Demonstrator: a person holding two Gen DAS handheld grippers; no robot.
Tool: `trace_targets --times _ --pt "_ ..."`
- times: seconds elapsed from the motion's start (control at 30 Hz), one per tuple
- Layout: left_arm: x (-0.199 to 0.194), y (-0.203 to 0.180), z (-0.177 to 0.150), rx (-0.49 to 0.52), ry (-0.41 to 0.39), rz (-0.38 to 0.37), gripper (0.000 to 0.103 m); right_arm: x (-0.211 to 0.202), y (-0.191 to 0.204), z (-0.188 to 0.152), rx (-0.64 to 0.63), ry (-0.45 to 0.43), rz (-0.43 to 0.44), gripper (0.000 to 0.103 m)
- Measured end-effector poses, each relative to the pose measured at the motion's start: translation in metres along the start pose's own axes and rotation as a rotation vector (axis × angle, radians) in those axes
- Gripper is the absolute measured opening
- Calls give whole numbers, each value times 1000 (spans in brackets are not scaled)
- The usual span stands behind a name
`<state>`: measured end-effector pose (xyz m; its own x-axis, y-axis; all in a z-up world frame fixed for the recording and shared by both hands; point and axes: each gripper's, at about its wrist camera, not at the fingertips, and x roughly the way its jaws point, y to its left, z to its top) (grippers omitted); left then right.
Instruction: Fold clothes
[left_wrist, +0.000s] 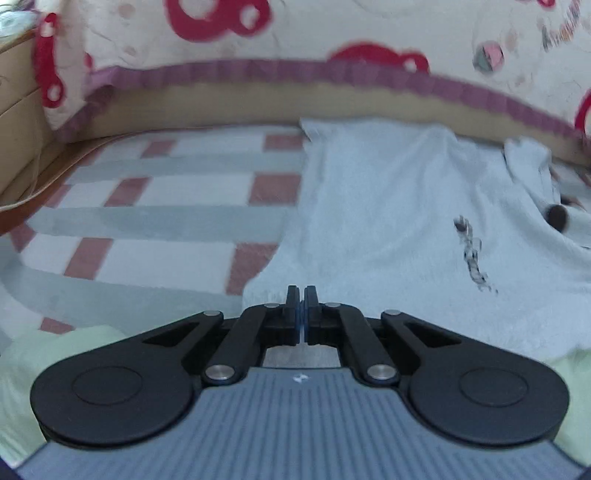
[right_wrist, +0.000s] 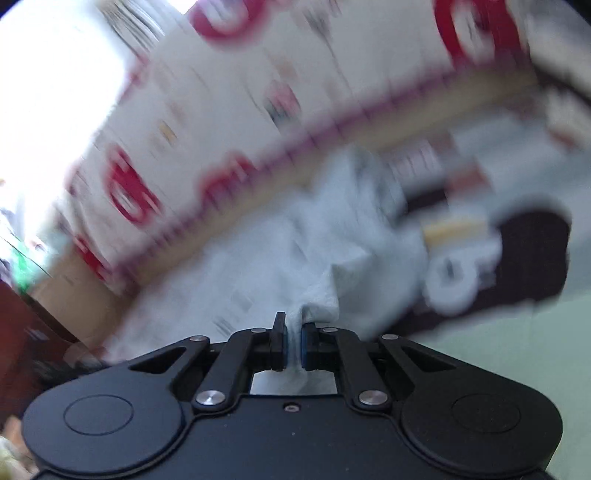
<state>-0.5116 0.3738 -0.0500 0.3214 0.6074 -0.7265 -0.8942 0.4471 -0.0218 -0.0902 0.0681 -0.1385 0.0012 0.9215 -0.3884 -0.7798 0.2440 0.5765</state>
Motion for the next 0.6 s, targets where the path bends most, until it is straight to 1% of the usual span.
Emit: trace_targets --times 0.03,0.07,0.13,0.17,0.2,0.23,0.3,0.33,0.37,0.4,0.43,0.47,0.5,0.53,0.57,0.6 --pt "-4 4 1 -36 -7 -10 2 -21 10 6 -27 -18 -52 9" --pt "-5 8 -1 -62 -2 -18 2 -36 20 8 -74 -9 -132 9" --pt "0 9 -5 -81 26 -29 2 -42 33 -2 -173 64 -328 9" --pt "4 8 -7 -88 50 -37 1 -38 32 -11 -188 106 -384 9" --pt "8 8 -9 -90 74 -41 1 -31 26 -21 -173 119 -404 11" --pt "12 7 -11 -93 99 -45 2 -25 20 -30 -154 129 -419 18" --pt "15 7 -14 -108 128 -57 3 -16 6 -47 -97 143 -442 19" --pt "15 9 -14 -122 140 -76 5 -18 0 -51 -53 138 -424 24" --pt "15 13 -15 -152 146 -94 5 -20 -5 -55 -8 132 -401 31" --pt "16 17 -16 -183 152 -111 7 -24 -10 -56 31 125 -376 47" --pt "18 19 -19 -214 170 -128 12 -29 -16 -56 68 119 -350 54" --pt "21 21 -21 -245 187 -145 17 -36 -21 -56 95 114 -323 54" --pt "23 24 -23 -275 203 -160 20 -42 -25 -57 109 112 -309 55" --pt "24 25 -23 -295 208 -167 26 -47 -28 -59 113 112 -305 60" --pt "25 26 -24 -316 212 -174 28 -51 -31 -65 112 116 -301 61" --pt "26 27 -25 -337 217 -181 28 -55 -32 -68 113 121 -292 61"
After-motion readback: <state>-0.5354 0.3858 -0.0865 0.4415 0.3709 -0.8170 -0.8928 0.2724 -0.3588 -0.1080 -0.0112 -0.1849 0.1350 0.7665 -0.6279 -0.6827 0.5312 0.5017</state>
